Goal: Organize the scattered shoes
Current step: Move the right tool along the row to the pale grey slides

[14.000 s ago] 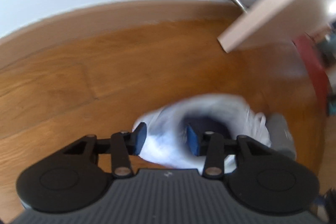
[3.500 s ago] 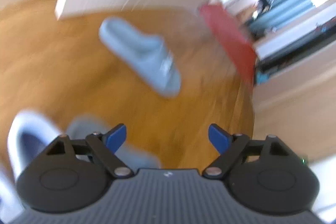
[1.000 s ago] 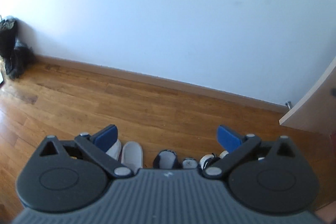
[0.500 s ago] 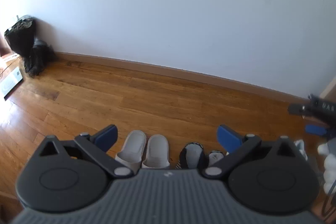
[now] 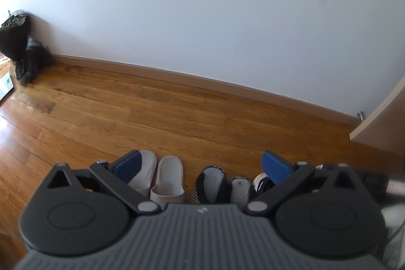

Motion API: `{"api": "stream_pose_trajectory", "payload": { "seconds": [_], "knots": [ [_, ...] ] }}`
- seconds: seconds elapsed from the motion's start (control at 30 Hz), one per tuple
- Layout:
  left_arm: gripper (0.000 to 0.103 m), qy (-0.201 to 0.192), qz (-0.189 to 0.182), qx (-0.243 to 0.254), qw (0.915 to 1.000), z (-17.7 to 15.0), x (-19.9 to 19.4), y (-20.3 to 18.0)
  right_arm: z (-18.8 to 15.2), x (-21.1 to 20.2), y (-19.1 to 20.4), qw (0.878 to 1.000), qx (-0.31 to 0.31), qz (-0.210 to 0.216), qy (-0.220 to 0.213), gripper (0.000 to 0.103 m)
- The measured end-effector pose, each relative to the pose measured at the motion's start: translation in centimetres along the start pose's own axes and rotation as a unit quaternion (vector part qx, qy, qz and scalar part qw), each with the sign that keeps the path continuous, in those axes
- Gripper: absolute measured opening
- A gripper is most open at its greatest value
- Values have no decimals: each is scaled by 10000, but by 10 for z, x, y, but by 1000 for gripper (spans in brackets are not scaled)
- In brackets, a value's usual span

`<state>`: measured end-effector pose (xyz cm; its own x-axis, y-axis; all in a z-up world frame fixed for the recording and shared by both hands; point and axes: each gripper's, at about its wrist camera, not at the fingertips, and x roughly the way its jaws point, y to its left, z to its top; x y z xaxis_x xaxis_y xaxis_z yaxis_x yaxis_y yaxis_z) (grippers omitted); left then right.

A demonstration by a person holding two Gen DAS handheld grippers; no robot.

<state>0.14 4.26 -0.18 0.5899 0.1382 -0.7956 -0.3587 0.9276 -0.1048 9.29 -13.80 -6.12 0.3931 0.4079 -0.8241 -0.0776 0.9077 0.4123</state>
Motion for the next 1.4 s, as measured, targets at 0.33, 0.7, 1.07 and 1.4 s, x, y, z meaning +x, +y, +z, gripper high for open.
{"api": "stream_pose_trajectory", "payload": {
  "seconds": [0.33,0.7,1.07,1.4],
  "knots": [
    [102,592,-14,61,9982,-2,30,5,-6,23,2,9991,20,-235,358,102],
    [102,160,261,-459,9985,18,-19,149,20,53,22,9940,-264,481,949,100],
    [102,800,-348,-1483,9851,-47,63,250,-16,185,114,9709,-862,888,2049,66],
    [103,-212,-39,-2127,9769,-45,42,307,-73,388,183,9600,-503,254,2744,65]
  ]
}}
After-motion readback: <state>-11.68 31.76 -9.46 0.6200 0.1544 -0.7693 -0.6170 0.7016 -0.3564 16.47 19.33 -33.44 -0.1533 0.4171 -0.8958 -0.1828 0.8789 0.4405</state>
